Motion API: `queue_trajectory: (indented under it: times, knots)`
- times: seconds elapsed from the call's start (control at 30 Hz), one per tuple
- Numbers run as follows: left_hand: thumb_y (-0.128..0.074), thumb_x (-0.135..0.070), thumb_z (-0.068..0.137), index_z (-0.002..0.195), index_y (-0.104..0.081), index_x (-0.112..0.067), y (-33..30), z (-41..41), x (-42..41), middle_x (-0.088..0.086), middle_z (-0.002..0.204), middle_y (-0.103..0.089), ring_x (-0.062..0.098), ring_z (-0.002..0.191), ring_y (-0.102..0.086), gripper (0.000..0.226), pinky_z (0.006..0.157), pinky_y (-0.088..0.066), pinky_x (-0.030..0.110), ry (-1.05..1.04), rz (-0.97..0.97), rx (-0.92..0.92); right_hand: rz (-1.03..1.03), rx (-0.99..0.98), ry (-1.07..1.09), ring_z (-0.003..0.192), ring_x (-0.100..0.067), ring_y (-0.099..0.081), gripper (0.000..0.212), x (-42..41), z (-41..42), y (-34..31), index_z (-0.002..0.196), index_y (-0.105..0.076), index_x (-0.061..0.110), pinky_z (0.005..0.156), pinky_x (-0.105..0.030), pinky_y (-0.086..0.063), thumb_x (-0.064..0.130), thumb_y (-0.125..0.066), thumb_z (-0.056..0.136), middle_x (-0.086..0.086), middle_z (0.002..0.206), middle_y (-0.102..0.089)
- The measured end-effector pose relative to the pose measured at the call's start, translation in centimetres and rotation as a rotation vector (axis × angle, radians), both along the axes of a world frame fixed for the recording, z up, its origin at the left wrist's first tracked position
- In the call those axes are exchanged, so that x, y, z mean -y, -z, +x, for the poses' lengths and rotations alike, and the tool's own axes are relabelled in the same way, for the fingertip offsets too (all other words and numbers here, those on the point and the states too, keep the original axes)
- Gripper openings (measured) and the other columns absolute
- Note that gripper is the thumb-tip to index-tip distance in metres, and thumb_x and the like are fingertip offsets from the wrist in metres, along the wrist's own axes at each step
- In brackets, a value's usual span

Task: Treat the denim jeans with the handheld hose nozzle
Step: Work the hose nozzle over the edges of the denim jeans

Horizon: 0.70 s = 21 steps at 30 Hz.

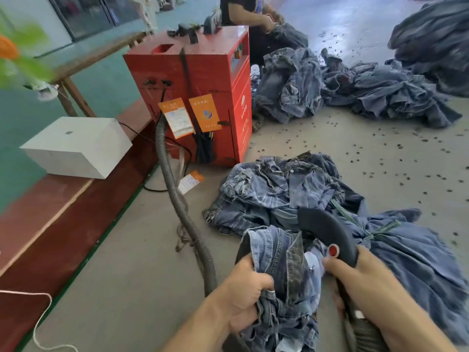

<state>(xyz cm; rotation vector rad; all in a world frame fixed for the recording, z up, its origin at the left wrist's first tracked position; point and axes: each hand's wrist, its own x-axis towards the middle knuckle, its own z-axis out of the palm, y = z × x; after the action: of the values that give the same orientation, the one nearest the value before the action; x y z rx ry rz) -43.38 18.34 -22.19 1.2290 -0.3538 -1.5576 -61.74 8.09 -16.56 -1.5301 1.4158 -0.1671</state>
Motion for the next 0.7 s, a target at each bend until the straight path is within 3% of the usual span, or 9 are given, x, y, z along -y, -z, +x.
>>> queue_trajectory:
  times: [0.07, 0.13, 0.23, 0.3, 0.37, 0.47, 0.57, 0.63, 0.7]
  knots:
    - [-0.042, 0.027, 0.084, 0.117, -0.064, 0.008, -0.3, 0.5, 0.0, 0.02, 0.096, -0.076, 0.035, 0.089, -0.076, 0.044, 0.077, -0.063, 0.049, -0.009, -0.038, -0.047, -0.051, -0.011, -0.01, 0.063, -0.023, -0.063, 0.025, -0.1, -1.0, 0.0, 0.095, -0.062, 0.014, 0.064, -0.035, -0.046, 0.036, -0.073, 0.093, -0.013, 0.076, -0.07]
    - [-0.043, 0.024, 0.084, 0.121, -0.066, 0.006, -0.3, 0.8, 0.4, 0.028, 0.111, -0.073, 0.045, 0.103, -0.072, 0.047, 0.084, -0.061, 0.058, -0.024, -0.068, -0.096, -0.082, -0.058, -0.098, 0.072, -0.007, -0.065, 0.022, -1.7, -1.2, -0.2, 0.097, -0.062, 0.025, 0.066, -0.023, -0.047, 0.041, -0.076, 0.089, 0.002, 0.084, -0.071]
    - [-0.051, 0.018, 0.075, 0.116, -0.07, 0.002, -0.3, 0.4, 0.4, 0.031, 0.11, -0.072, 0.045, 0.098, -0.073, 0.048, 0.076, -0.062, 0.052, 0.007, -0.056, -0.164, -0.012, -0.053, -0.203, 0.063, 0.001, -0.064, 0.023, -3.1, -0.1, 0.0, 0.096, -0.061, 0.026, 0.053, -0.011, -0.041, 0.045, -0.072, 0.091, 0.003, 0.079, -0.071]
    - [-0.055, 0.016, 0.071, 0.114, -0.065, 0.005, -0.1, 0.0, 0.1, 0.025, 0.101, -0.075, 0.04, 0.091, -0.074, 0.046, 0.077, -0.062, 0.05, 0.036, -0.021, -0.126, -0.004, -0.033, -0.166, 0.05, -0.008, -0.062, 0.023, -2.2, 0.4, 0.0, 0.098, -0.058, 0.02, 0.047, -0.018, -0.042, 0.04, -0.069, 0.096, -0.003, 0.068, -0.071]
    - [-0.057, 0.013, 0.066, 0.114, -0.062, 0.004, 0.3, -0.1, -0.2, 0.019, 0.093, -0.076, 0.038, 0.093, -0.072, 0.049, 0.088, -0.058, 0.054, 0.041, 0.014, -0.013, -0.019, -0.047, -0.087, 0.054, -0.015, -0.063, 0.023, -1.0, 0.2, -0.1, 0.099, -0.056, 0.016, 0.051, -0.027, -0.043, 0.034, -0.07, 0.096, -0.003, 0.063, -0.067]
    - [-0.051, 0.019, 0.075, 0.122, -0.064, 0.006, 0.3, 0.5, 0.1, 0.034, 0.116, -0.069, 0.052, 0.113, -0.064, 0.051, 0.105, -0.045, 0.069, -0.026, -0.015, -0.029, -0.095, -0.06, -0.088, 0.075, -0.006, -0.06, 0.023, -1.0, -0.7, -0.2, 0.097, -0.059, 0.028, 0.067, -0.027, -0.042, 0.033, -0.08, 0.088, 0.007, 0.085, -0.066]
    - [-0.049, 0.022, 0.078, 0.123, -0.065, 0.003, -0.1, 0.6, 0.2, 0.027, 0.114, -0.072, 0.042, 0.108, -0.069, 0.052, 0.095, -0.056, 0.057, -0.072, -0.083, -0.113, -0.033, -0.071, -0.242, 0.08, 0.007, -0.057, 0.035, -2.3, 0.0, 0.1, 0.098, -0.051, 0.046, 0.068, -0.016, -0.041, 0.036, -0.082, 0.084, 0.027, 0.091, -0.061]
    - [-0.051, 0.022, 0.079, 0.125, -0.064, 0.005, -0.3, 0.4, 0.0, 0.028, 0.116, -0.071, 0.041, 0.108, -0.07, 0.051, 0.095, -0.057, 0.055, -0.05, -0.109, -0.127, -0.018, -0.083, -0.274, 0.07, 0.003, -0.064, 0.024, -2.3, 1.1, 0.2, 0.098, -0.057, 0.042, 0.059, -0.011, -0.044, 0.043, -0.078, 0.087, 0.016, 0.082, -0.071]
    - [-0.051, 0.025, 0.084, 0.125, -0.059, 0.007, -0.1, 0.4, -0.2, 0.028, 0.114, -0.07, 0.038, 0.104, -0.071, 0.046, 0.094, -0.058, 0.05, -0.018, -0.054, -0.03, -0.047, -0.054, -0.196, 0.068, -0.011, -0.068, 0.02, -1.2, 1.8, -0.1, 0.099, -0.06, 0.029, 0.058, -0.022, -0.047, 0.041, -0.075, 0.091, -0.001, 0.083, -0.074]
